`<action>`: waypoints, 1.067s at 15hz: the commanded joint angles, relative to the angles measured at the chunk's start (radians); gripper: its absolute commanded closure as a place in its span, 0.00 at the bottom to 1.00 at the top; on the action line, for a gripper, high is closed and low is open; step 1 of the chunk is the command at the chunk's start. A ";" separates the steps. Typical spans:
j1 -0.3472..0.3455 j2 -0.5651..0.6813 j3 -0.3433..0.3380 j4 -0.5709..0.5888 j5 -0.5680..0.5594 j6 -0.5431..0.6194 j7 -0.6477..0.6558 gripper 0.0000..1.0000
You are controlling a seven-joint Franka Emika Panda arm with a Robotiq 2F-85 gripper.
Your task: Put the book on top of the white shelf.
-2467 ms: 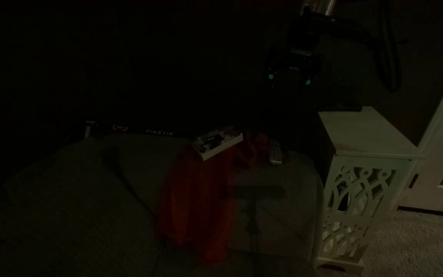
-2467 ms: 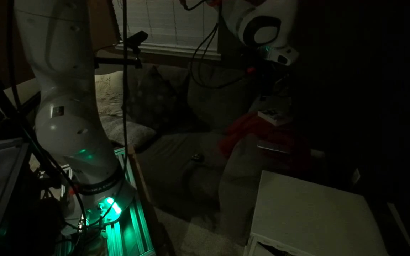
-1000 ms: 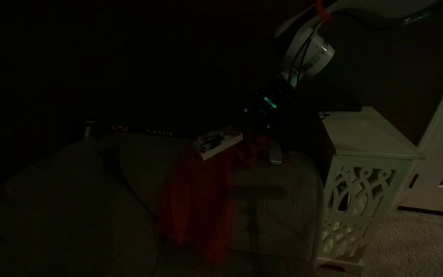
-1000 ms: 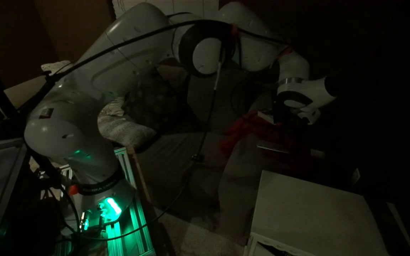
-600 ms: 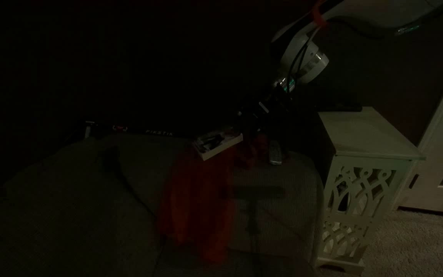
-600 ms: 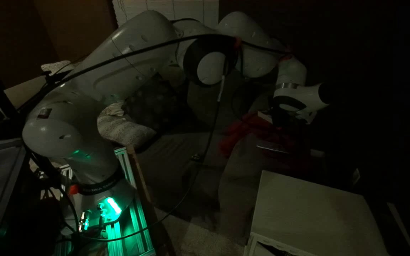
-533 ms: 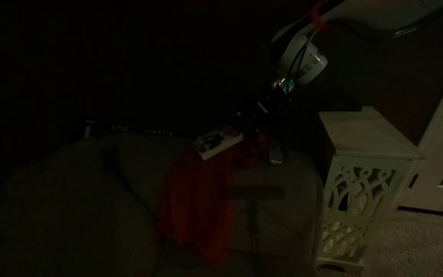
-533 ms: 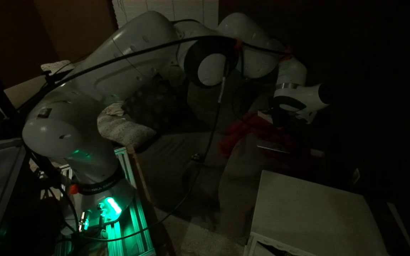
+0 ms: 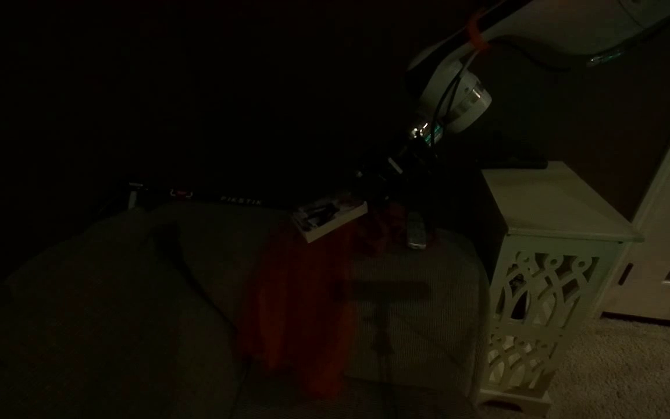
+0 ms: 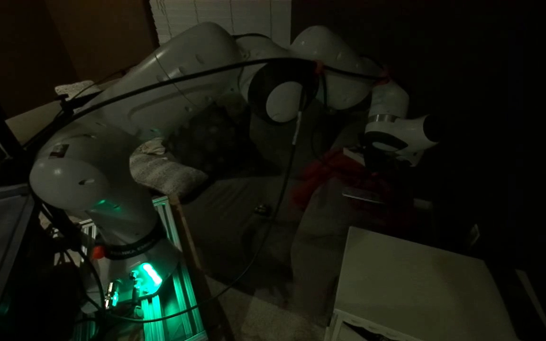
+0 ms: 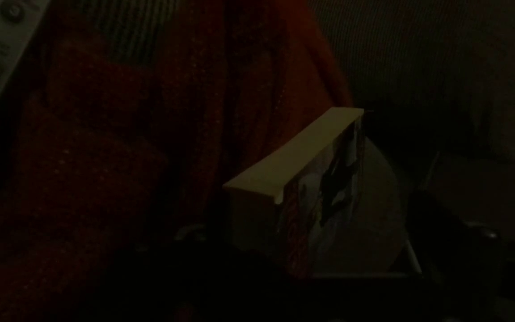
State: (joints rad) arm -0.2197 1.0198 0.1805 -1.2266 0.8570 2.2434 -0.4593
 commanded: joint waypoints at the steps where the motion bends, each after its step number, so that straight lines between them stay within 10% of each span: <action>1: -0.012 0.069 0.044 0.088 0.048 0.076 -0.047 0.00; 13: 0.015 0.223 0.051 0.241 0.010 0.129 0.001 0.00; 14: 0.014 0.232 0.052 0.249 0.009 0.123 0.006 0.25; 16: 0.016 0.246 0.054 0.262 0.007 0.123 0.009 0.34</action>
State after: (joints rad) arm -0.2144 1.2186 0.2334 -1.0365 0.8925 2.3848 -0.4900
